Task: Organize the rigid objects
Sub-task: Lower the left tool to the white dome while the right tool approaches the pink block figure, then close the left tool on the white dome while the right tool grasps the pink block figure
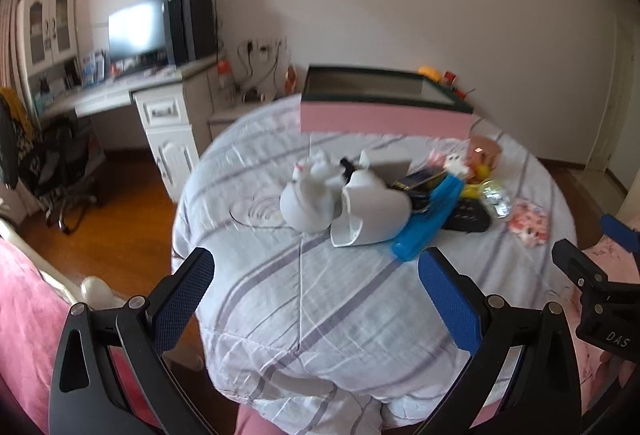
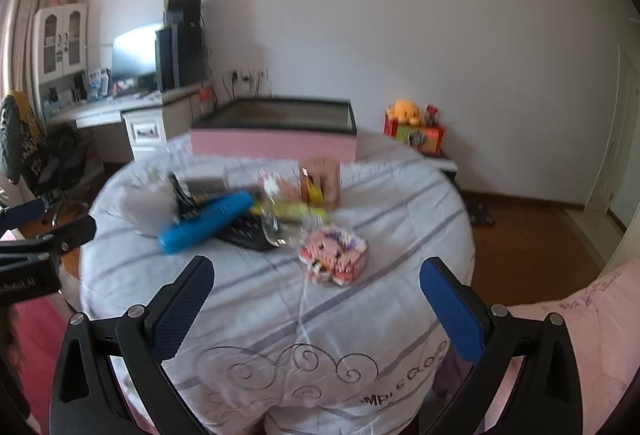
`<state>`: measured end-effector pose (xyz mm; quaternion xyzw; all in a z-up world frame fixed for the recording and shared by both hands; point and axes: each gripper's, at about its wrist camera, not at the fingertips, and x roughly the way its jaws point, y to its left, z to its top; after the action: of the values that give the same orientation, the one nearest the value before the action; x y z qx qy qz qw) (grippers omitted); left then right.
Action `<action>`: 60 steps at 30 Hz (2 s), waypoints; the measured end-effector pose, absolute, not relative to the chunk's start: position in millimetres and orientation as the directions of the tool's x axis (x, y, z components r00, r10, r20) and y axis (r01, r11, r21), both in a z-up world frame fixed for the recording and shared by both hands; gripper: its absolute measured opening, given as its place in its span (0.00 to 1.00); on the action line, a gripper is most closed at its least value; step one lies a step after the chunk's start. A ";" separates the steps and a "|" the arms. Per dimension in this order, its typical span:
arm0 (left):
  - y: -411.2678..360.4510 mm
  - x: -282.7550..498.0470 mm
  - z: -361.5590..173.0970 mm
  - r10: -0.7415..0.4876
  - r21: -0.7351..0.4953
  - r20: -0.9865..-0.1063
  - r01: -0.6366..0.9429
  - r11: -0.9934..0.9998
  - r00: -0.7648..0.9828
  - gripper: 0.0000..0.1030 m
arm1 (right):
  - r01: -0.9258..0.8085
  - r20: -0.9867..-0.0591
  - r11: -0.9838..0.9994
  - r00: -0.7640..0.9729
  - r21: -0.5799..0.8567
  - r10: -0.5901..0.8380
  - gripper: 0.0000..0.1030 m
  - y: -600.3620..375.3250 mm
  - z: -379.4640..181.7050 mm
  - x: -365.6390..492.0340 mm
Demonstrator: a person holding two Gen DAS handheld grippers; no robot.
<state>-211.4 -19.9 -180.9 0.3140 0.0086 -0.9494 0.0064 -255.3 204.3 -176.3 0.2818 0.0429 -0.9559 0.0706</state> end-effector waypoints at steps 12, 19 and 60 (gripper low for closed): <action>-27.6 -272.7 -232.2 -0.013 -0.013 -0.723 0.032 -0.999 -0.691 1.00 | 0.174 -0.664 -0.985 -0.736 0.005 -0.133 1.00 212.7 -217.6 -313.6; -29.1 -281.4 -231.5 0.022 0.003 -0.708 -0.035 -0.999 -0.706 1.00 | 0.206 -0.644 -0.979 -0.748 0.005 -0.160 1.00 214.8 -225.3 -318.3; -60.6 -320.8 -213.7 0.109 -0.061 -0.706 -0.093 -0.994 -0.700 0.99 | 0.266 -0.665 -0.963 -0.714 0.034 -0.220 0.62 219.2 -213.3 -341.0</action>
<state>-320.8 -60.6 -213.7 0.3835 0.0102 -0.9219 -0.0547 -341.0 219.2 -213.3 0.3548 0.0323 -0.9251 0.1315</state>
